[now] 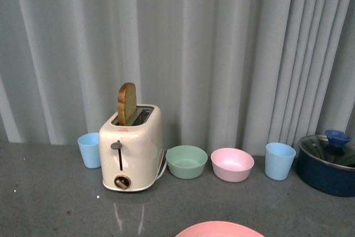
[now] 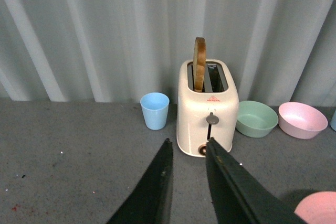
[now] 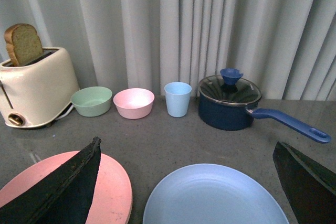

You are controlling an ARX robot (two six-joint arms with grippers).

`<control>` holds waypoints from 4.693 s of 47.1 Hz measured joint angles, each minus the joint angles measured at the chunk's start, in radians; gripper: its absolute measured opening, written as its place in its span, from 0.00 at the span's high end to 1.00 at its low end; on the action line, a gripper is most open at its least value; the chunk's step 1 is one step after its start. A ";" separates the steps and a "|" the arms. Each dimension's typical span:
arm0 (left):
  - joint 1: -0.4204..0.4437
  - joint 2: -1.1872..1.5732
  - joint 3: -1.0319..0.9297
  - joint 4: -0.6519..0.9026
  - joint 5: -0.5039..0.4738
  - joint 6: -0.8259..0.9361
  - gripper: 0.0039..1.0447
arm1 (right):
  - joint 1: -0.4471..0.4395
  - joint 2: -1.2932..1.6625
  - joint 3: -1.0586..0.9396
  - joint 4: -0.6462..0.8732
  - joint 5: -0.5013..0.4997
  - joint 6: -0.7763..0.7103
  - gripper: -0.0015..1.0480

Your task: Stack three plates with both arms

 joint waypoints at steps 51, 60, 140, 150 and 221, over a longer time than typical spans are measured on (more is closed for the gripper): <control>0.117 -0.517 -0.381 -0.124 0.113 -0.014 0.97 | 0.000 0.000 0.000 0.000 0.000 0.000 0.07; 0.117 -0.603 -0.392 -0.164 0.113 -0.016 0.97 | 0.000 0.000 0.000 0.000 0.000 0.000 0.07; 0.117 -0.904 -0.391 -0.473 0.113 -0.017 0.06 | -0.385 0.897 0.431 0.352 0.154 0.074 0.07; 0.117 -0.904 -0.391 -0.473 0.113 -0.017 0.06 | -0.575 1.320 0.683 0.248 -0.047 0.143 0.07; 0.117 -0.904 -0.391 -0.473 0.113 -0.017 0.06 | -0.560 1.968 0.670 0.287 -0.211 -0.317 0.07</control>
